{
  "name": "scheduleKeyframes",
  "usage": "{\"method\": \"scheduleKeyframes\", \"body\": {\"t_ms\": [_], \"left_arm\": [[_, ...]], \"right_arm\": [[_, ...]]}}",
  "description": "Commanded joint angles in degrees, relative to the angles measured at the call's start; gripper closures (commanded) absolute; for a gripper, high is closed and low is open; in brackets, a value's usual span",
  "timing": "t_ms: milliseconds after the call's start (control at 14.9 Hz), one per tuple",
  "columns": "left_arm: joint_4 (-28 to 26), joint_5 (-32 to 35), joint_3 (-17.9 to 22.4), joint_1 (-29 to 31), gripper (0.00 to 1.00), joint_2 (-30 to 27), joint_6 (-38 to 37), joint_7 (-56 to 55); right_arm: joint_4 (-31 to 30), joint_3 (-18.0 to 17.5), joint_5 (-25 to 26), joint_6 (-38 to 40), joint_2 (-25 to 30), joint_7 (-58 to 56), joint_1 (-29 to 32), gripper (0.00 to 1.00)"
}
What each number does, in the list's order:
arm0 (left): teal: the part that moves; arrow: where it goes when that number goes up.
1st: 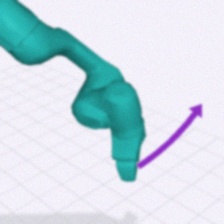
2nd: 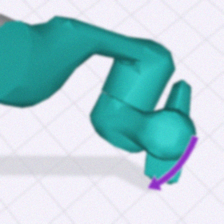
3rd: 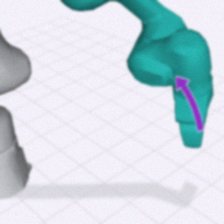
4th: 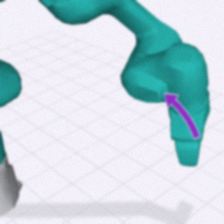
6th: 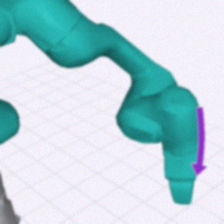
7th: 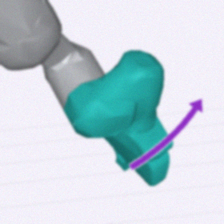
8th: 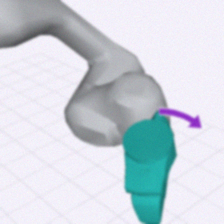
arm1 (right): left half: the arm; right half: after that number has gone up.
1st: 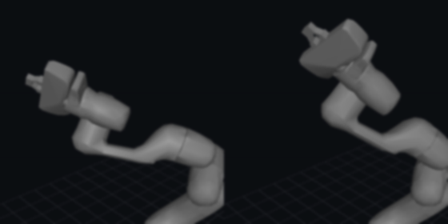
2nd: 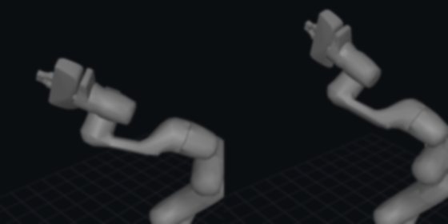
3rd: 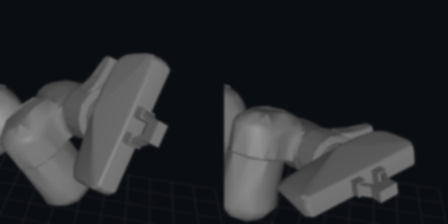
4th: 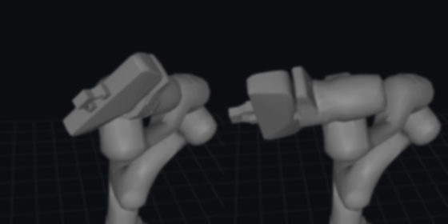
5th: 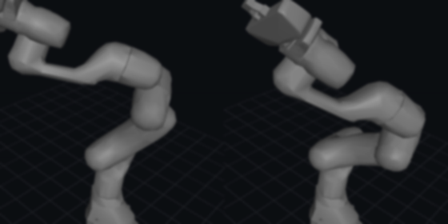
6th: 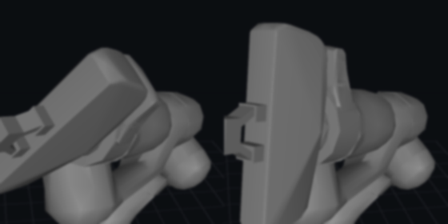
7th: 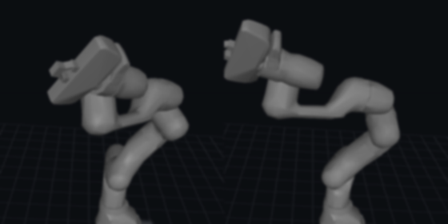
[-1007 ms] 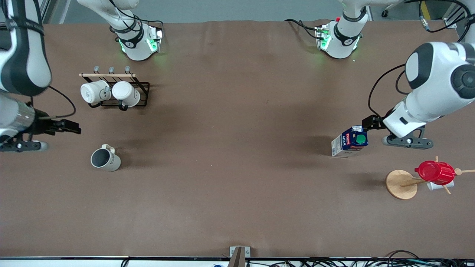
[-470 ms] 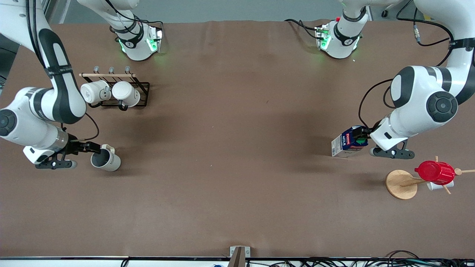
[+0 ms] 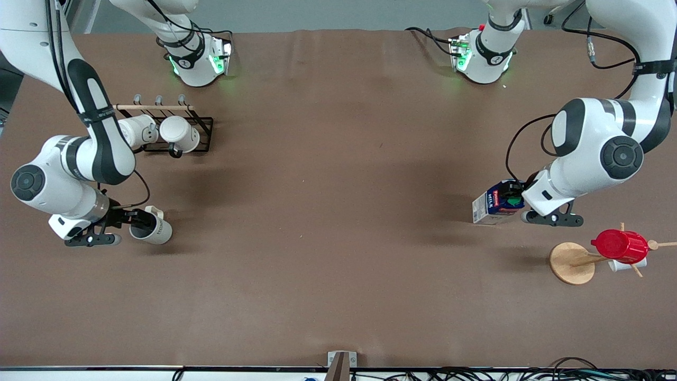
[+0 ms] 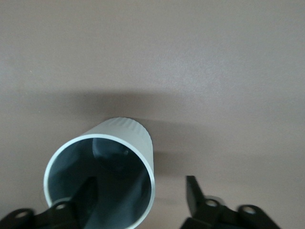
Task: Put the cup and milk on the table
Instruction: 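Grasp the white mug with the right gripper while the left gripper grasps the milk, then lift the mug and milk carton and carry both toward the table middle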
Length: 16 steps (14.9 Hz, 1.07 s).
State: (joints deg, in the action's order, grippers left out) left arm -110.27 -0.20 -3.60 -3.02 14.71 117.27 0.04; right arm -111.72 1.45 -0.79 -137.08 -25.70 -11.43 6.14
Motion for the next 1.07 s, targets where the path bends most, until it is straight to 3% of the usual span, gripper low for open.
{"method": "scheduleKeyframes", "body": {"t_ms": [0, 67, 134, 201, 268, 336, 537, 671, 805, 1007], "left_arm": [[-0.6, -1.1, 0.0, -0.1, 0.28, 0.3, 1.4, -0.2], [-0.6, -1.2, 0.0, -0.1, 0.34, 0.3, 1.4, -0.2], [-0.6, -1.2, 0.0, -0.2, 0.36, 0.4, 1.4, -0.2], [-0.6, -1.2, 0.0, -0.3, 0.38, 0.5, 1.4, -0.2], [-0.5, -1.1, -0.1, -0.3, 0.41, 0.5, 1.4, -0.2], [-0.4, -1.1, -0.1, -0.3, 0.46, 0.4, 1.2, -0.3], [0.4, -1.1, -0.1, -0.5, 0.57, 0.4, 0.7, -1.2], [0.8, -1.1, -0.4, -0.7, 0.61, 0.1, 0.6, -2.4], [2.6, -1.1, -1.1, -0.6, 0.62, 0.1, 0.2, -3.2], [6.7, -1.1, -1.1, -1.5, 0.62, 0.4, -4.4, -5.3]], "right_arm": [[-1.0, -0.3, -0.3, -1.9, -0.1, -1.0, 0.3, 0.33], [-1.0, -0.3, -0.3, -2.8, -0.9, -0.9, 0.2, 0.41], [-1.0, -0.3, -0.3, -2.8, -1.2, -0.7, 0.0, 0.58], [-0.9, -0.3, -0.3, -2.3, -1.1, -0.3, 0.1, 0.8], [-0.8, -0.3, -0.3, -2.4, -1.1, -0.1, 0.3, 0.94], [-0.7, -0.4, -0.4, -2.3, -1.1, 0.1, 0.7, 0.99], [-0.1, -0.5, -0.4, 0.2, -0.6, 3.8, 0.0, 1.0], [3.9, -0.7, -0.4, 10.1, 1.3, 8.2, -2.2, 1.0], [7.0, -0.7, -0.4, 18.0, 3.0, 14.1, -5.9, 1.0], [7.4, -0.6, -0.4, 21.1, 5.7, 30.4, -14.9, 1.0]]}}
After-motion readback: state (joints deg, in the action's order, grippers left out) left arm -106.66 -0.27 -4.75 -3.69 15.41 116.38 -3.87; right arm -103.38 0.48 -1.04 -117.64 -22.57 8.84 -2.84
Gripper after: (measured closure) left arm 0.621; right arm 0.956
